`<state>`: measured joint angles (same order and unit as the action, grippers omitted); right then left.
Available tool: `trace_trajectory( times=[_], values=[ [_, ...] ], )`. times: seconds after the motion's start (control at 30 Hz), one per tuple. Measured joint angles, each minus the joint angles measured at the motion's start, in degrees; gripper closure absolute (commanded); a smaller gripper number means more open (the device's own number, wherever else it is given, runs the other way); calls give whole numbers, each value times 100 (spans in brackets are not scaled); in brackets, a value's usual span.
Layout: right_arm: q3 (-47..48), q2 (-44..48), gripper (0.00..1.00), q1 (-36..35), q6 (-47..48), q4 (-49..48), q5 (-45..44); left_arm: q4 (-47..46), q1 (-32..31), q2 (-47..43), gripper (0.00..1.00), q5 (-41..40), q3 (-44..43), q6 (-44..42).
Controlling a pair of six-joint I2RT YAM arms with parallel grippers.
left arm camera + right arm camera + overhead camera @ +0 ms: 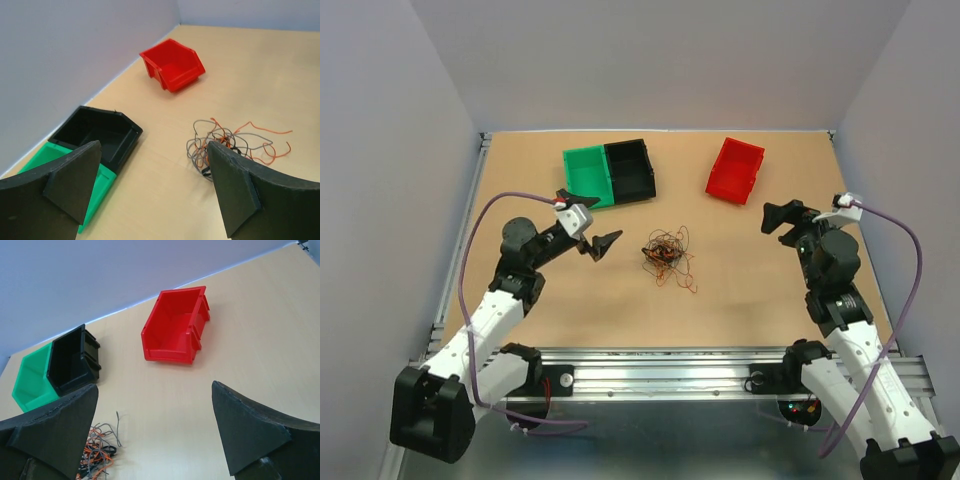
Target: Untangle the cables
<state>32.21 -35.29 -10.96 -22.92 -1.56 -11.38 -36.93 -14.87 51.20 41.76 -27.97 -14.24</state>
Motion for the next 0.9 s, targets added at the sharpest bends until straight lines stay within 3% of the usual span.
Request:
trace_trajectory(
  times=[0.3,0.53,0.9],
  values=[
    [216,-485,0,0,225,203,1436,1058,-1565,1416,7,-1012,-769,-789],
    [358,-782,0,0,367,348,2081,1735,-1668,2708,12,-1495,-1620,-931],
    [365,-890,0,0,420,417,2175,2557,-2011,3875,22,-1604,-2402,-1113]
  ],
)
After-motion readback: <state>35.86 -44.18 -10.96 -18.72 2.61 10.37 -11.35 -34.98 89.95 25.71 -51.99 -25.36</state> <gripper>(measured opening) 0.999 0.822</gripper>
